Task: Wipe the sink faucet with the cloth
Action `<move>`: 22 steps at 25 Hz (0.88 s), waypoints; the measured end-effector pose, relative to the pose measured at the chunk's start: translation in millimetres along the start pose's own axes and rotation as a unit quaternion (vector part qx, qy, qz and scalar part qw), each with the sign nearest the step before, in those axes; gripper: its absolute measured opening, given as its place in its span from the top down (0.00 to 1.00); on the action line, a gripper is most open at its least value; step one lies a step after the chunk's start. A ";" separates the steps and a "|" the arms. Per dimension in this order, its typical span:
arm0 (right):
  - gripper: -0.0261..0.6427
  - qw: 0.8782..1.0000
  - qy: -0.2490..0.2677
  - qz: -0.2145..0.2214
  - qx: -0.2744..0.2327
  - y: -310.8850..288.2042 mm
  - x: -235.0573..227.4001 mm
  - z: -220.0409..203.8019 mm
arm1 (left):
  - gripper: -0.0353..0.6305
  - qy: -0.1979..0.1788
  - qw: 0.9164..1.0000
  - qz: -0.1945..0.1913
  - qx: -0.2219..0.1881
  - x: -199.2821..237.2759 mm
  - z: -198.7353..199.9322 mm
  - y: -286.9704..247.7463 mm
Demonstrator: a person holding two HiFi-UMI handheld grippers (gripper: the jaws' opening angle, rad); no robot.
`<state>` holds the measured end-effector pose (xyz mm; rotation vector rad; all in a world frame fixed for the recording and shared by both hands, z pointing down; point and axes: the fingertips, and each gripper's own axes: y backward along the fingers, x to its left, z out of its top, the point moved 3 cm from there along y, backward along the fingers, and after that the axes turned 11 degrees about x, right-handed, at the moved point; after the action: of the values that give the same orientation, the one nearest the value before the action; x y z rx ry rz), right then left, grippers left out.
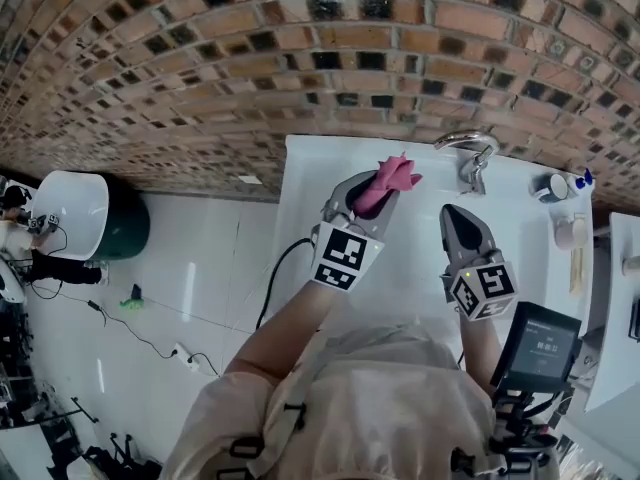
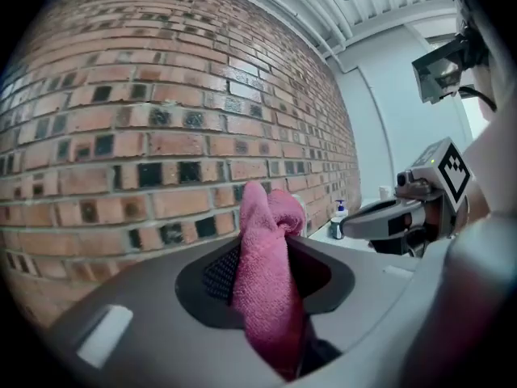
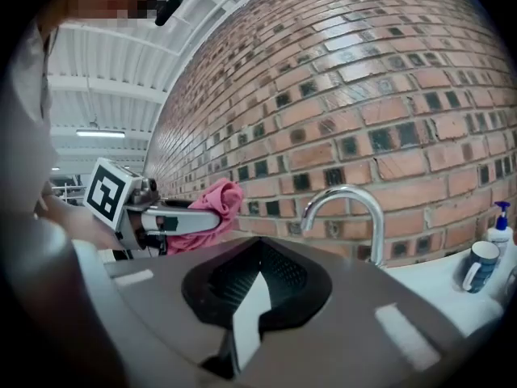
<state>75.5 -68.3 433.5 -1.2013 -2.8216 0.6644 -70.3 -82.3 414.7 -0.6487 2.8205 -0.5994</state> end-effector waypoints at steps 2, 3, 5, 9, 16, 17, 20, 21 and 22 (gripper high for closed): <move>0.98 1.000 0.006 0.013 0.009 -3.7 15.2 -5.6 | 0.75 0.011 1.000 0.017 0.014 10.9 -27.7 18.5; 0.98 1.000 0.009 0.017 0.015 -5.2 21.0 -8.6 | 0.75 0.019 0.999 0.025 0.021 16.3 -42.2 26.9; 0.97 0.999 0.015 0.021 0.028 -8.6 31.4 -13.1 | 0.75 0.035 0.998 0.043 0.039 27.1 -70.0 44.4; 0.98 0.999 0.029 0.023 0.036 -20.2 47.0 -14.4 | 0.75 0.058 0.994 0.065 0.062 42.1 -108.6 71.9; 0.98 0.996 0.043 0.052 0.064 -47.5 79.8 -35.3 | 0.75 0.079 0.990 0.062 0.099 41.5 -172.2 75.5; 0.97 0.995 0.051 0.058 0.065 -50.9 85.0 -35.6 | 0.75 0.080 0.989 0.063 0.106 40.9 -181.3 72.8; 0.98 0.992 0.083 0.064 0.068 -58.4 96.0 -35.9 | 0.75 0.093 0.985 0.062 0.133 38.4 -211.0 62.4; 0.97 0.991 0.092 0.065 0.067 -60.3 98.9 -35.2 | 0.75 0.104 0.983 0.061 0.142 37.9 -220.3 59.2; 0.98 0.991 0.099 0.067 0.066 -61.7 101.5 -34.2 | 0.75 0.114 0.980 0.062 0.149 37.9 -228.4 56.7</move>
<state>-33.1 -23.5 472.1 -1.3595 -2.5132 0.6837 -185.9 25.6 593.1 -0.3668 2.8573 -1.1081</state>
